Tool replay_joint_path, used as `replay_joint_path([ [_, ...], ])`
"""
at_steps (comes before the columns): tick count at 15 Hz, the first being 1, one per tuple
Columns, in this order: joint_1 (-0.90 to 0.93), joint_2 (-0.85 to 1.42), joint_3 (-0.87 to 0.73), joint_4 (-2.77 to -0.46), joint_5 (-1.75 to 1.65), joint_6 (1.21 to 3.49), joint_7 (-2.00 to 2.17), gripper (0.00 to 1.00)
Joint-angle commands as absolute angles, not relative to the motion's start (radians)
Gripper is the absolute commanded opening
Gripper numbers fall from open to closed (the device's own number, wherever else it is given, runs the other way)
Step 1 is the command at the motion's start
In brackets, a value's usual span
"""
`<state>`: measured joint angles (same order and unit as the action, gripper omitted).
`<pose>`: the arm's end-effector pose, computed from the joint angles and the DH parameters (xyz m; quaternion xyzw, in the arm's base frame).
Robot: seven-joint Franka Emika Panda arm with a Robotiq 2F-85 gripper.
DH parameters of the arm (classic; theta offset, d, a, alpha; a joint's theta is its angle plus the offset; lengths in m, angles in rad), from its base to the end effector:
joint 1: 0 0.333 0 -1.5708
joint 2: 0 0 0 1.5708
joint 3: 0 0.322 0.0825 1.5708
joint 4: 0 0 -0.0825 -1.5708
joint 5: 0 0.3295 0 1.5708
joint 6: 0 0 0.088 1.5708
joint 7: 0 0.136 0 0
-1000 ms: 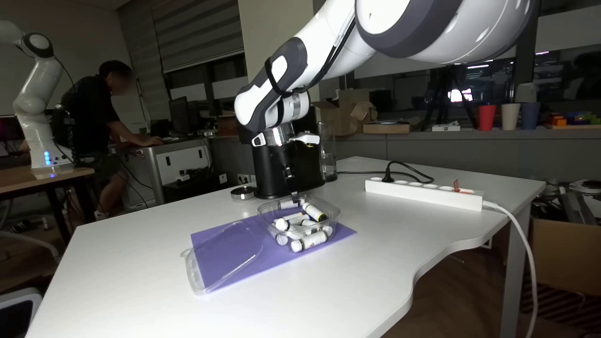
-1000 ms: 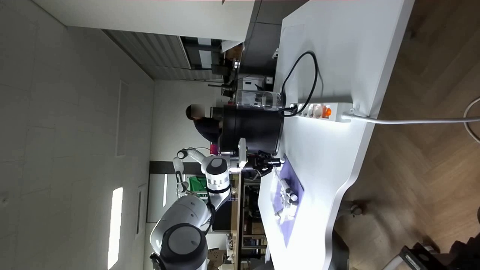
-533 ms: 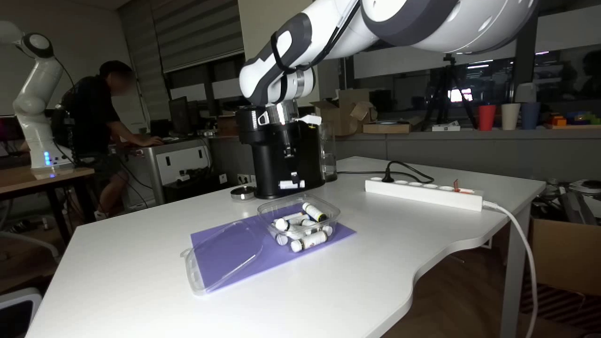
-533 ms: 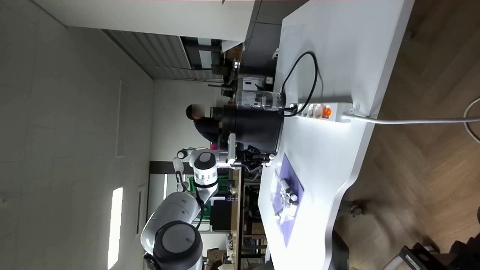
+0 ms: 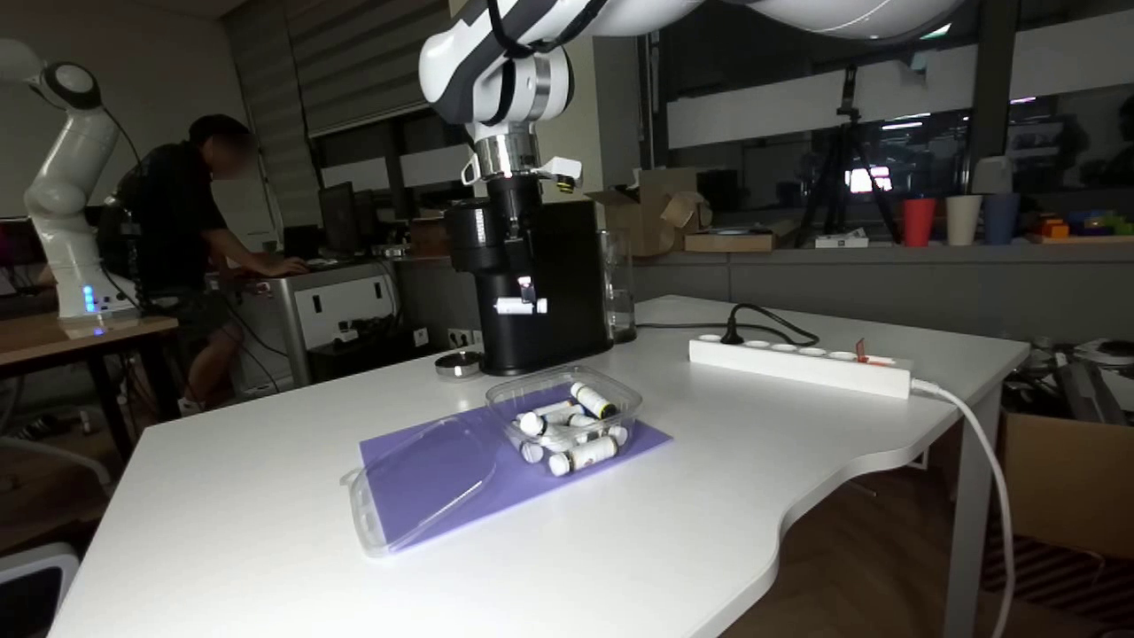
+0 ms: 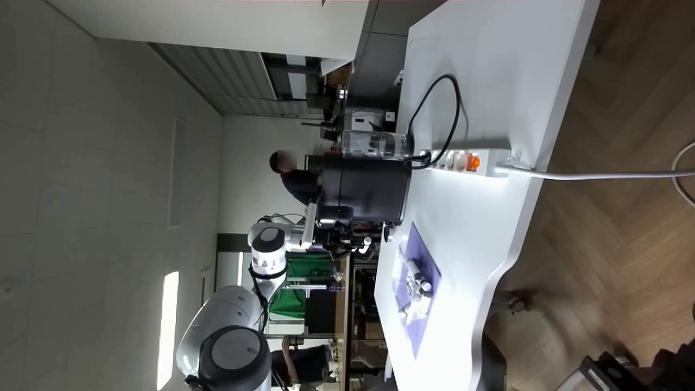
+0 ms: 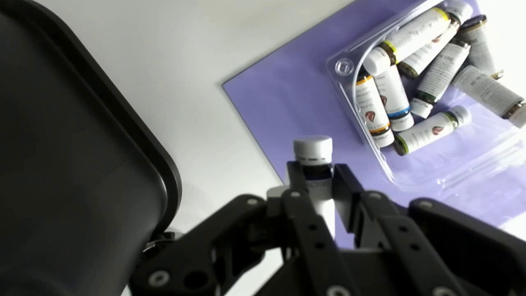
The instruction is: Pick up the bottle from the table and place it inside the clear container
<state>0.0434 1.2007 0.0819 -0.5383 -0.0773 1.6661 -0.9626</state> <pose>0.7450 0.0505 0.2574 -0.8651 -0.5003 0.0322 0.0152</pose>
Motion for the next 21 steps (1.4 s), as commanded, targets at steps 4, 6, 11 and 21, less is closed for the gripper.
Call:
replay_joint_path([
  [4, 0.079, 1.149, 0.077, -0.649, -0.074, 1.56, -0.864, 0.06],
  [6, 0.09, 1.138, 0.067, -0.68, -0.079, 1.483, -0.815, 0.06],
  [11, 0.09, 1.123, 0.074, -0.739, -0.073, 1.42, -0.776, 0.48],
  [21, 0.07, 1.076, 0.08, -0.709, -0.073, 1.488, -0.761, 0.85],
])
